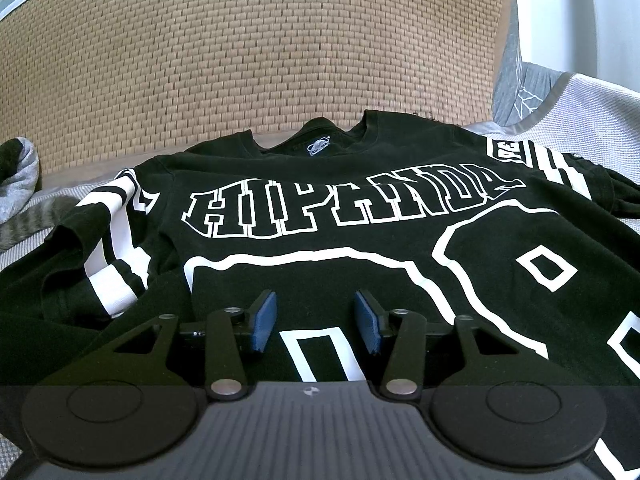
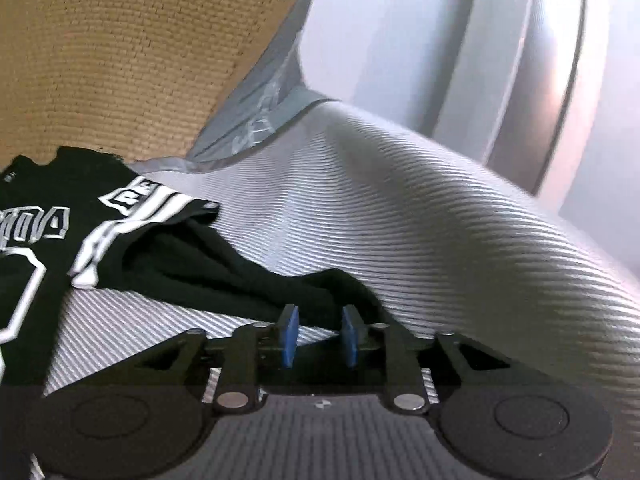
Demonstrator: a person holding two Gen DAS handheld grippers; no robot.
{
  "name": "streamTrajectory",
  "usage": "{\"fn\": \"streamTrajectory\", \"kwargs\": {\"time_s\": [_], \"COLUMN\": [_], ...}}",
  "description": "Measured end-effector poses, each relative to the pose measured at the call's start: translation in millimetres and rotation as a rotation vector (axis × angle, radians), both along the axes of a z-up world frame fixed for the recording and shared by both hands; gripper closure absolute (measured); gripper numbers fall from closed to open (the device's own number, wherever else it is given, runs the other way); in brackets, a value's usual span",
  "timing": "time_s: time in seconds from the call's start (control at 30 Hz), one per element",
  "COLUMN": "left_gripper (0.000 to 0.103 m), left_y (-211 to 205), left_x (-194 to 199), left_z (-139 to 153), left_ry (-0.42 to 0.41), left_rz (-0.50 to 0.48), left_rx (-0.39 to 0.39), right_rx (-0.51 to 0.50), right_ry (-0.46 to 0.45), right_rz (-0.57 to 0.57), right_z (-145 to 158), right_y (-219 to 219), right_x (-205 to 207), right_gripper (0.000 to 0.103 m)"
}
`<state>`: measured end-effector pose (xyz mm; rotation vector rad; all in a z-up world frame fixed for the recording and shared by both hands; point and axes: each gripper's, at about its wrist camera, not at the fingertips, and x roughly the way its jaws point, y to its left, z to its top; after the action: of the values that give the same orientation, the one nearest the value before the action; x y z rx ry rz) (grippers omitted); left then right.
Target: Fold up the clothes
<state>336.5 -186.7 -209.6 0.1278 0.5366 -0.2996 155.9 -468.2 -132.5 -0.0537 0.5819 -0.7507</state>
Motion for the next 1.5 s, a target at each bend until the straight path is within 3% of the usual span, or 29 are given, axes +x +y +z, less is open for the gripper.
{"fn": "streamTrajectory", "kwargs": {"time_s": [0.4,0.5,0.7,0.87,1.03,1.13,1.23,1.3,1.33,1.43,1.5], "left_gripper": [0.053,0.053,0.053,0.053,0.053,0.052,0.052,0.052,0.052,0.052,0.052], "left_y": [0.0,-0.2,-0.1,-0.5,-0.8,-0.9,-0.7,-0.5,-0.4,-0.1,0.4], "left_x": [0.0,0.0,0.6,0.3,0.6,0.5,0.1,0.3,0.5,0.8,0.8], "left_z": [0.8,0.8,0.6,0.7,0.8,0.9,0.7,0.7,0.7,0.9,1.0], "left_ry": [0.002,0.002,0.002,0.002,0.002,0.002,0.001,0.002,0.002,0.003,0.004], "left_rz": [0.002,0.002,0.002,0.004,0.005,0.006,0.006,0.006,0.006,0.006,0.006], "left_rx": [0.005,0.006,0.005,0.004,0.004,0.005,0.005,0.004,0.003,0.000,-0.003], "right_rx": [0.073,0.113,0.089,0.070,0.054,0.019,-0.028,-0.078,-0.074,-0.041,-0.070], "right_ry": [0.007,-0.033,-0.076,-0.120,-0.019,0.066,0.093,0.112,0.112,0.064,0.015], "right_rz": [-0.141,-0.137,-0.105,-0.031,0.066,0.024,-0.031,-0.082,-0.098,-0.141,-0.170], "right_z": [-24.1,-27.2,-23.8,-14.7,-21.1,-34.2,-41.5,-41.1,-39.0,-25.0,-8.7], "right_y": [-17.6,-17.0,3.0,15.8,24.1,22.7,20.8,19.9,16.5,3.3,0.4], "right_x": [-36.2,-44.8,-56.3,-58.9,-39.7,-26.6,-22.8,-22.2,-23.4,-35.6,-49.6], "right_gripper": [0.066,0.065,0.064,0.046,0.043,0.043,0.046,0.067,0.083,0.089,0.090]}}
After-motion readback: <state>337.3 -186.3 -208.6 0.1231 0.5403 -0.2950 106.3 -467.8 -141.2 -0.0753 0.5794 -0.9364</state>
